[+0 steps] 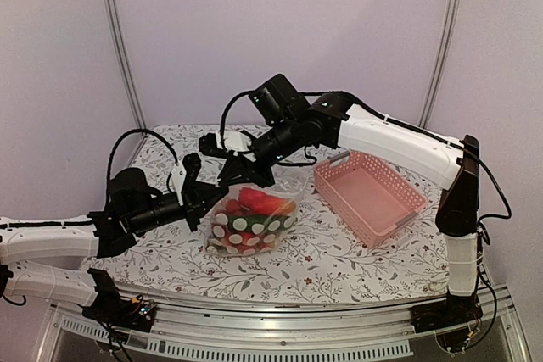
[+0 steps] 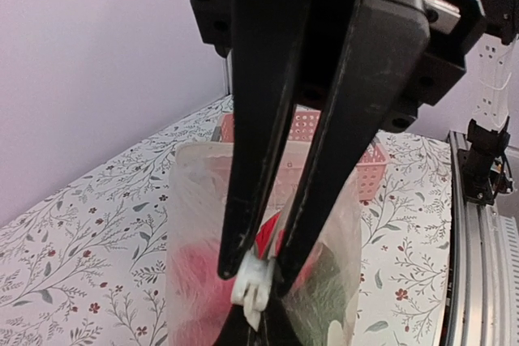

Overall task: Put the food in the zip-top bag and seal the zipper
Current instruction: Zip the zipper on the zipper food storage bag.

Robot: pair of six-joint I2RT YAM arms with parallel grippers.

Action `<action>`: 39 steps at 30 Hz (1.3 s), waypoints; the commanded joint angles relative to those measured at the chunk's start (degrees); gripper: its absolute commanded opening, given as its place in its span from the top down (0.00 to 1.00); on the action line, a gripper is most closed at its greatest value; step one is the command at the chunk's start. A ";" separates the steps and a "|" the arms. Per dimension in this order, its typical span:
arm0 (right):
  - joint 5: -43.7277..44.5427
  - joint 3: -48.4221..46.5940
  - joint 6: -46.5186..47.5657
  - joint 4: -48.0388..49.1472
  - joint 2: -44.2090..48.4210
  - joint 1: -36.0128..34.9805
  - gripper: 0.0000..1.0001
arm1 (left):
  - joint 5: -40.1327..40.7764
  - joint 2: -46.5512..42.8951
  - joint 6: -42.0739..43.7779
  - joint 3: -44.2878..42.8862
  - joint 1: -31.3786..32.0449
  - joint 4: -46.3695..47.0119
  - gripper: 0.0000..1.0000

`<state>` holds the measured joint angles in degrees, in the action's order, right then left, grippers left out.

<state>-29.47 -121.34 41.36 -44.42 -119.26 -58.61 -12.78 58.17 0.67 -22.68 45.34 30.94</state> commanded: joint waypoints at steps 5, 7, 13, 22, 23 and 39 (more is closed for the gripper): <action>4.11 -1.28 -0.66 -0.84 -1.35 -1.24 1.00 | 1.71 -0.46 0.35 -0.61 0.73 0.93 0.96; 5.21 -1.65 -1.14 -1.00 -1.54 -1.24 1.00 | 1.83 -0.65 0.34 -0.50 0.77 1.08 1.00; 11.23 -4.44 -2.74 -3.35 -3.52 -1.33 1.00 | 6.21 -3.19 -0.47 1.58 0.76 3.00 1.00; 19.00 -4.48 -4.77 -4.62 -4.62 -0.69 1.00 | 13.79 -6.78 0.03 4.29 0.63 3.27 1.00; 19.35 -4.45 -5.01 -4.62 -4.54 -0.45 1.00 | 14.33 -6.76 0.12 4.35 0.64 3.23 1.00; 20.20 -2.25 -7.48 -9.46 -2.06 6.47 1.00 | 18.99 -9.77 1.07 5.80 0.62 2.94 1.00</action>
<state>-15.79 -125.19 35.11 -46.96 -122.34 -56.99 3.05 50.39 0.99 -17.74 45.69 30.83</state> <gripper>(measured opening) 0.054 0.004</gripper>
